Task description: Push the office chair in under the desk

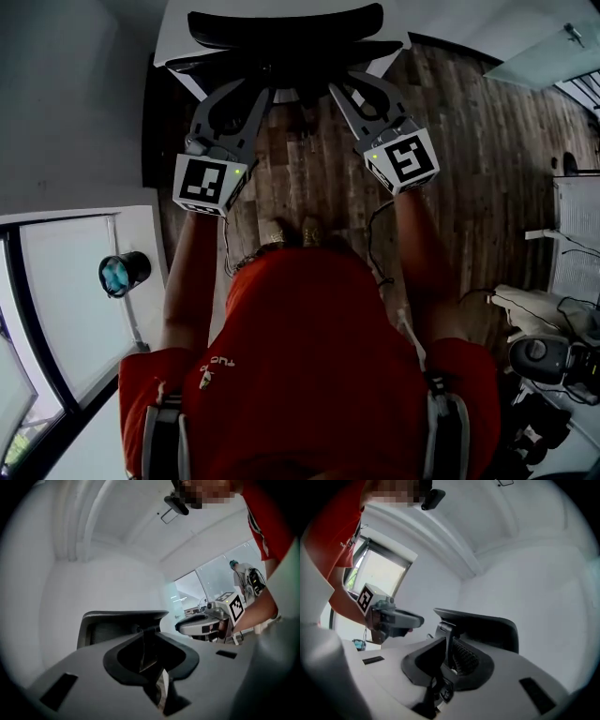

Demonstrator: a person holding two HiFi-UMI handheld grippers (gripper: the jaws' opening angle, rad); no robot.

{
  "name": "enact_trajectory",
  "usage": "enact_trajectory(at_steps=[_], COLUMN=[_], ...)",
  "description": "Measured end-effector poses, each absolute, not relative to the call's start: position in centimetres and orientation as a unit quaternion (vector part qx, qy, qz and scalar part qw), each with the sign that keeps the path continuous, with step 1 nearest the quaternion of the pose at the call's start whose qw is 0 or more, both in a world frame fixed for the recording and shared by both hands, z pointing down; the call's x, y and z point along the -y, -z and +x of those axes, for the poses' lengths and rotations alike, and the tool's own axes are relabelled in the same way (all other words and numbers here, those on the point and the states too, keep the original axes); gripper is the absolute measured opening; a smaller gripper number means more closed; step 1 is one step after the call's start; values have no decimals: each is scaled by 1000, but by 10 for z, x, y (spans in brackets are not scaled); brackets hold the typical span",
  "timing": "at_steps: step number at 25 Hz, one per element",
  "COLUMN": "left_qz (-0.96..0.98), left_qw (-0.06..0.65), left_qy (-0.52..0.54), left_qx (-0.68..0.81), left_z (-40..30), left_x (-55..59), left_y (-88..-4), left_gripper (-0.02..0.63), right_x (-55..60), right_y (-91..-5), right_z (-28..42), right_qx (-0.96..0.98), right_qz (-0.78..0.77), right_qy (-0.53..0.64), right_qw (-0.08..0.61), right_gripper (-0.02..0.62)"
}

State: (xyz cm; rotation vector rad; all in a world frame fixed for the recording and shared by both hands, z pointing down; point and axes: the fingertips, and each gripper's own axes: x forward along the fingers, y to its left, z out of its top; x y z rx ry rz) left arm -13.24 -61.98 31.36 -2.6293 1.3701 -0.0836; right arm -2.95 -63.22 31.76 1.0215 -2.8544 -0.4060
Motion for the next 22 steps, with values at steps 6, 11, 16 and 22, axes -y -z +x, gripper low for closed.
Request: enact_trajectory(at_steps=[6,11,16,22], left_qz=[-888,-891,-896,-896], left_qw=[52,37,32,32], left_qy=[-24,-43,-44,-46], left_qx=[-457,-450,-441,-440], left_z=[-118,-117,-112,-114], left_x=[606,601,597,596], left_y=[-302,-304,-307,-307], left_gripper=[20,9,9,9], right_x=[601,588,586,582], right_y=[-301,-298,-302,-303], right_z=[-59,-66,-66,-70], right_qx=[945,947,947,948], right_qz=[308,302,304,300], right_qy=[112,88,72,77], right_qw=[-18,-66,-73,-69], right_gripper=[31,26,25,25])
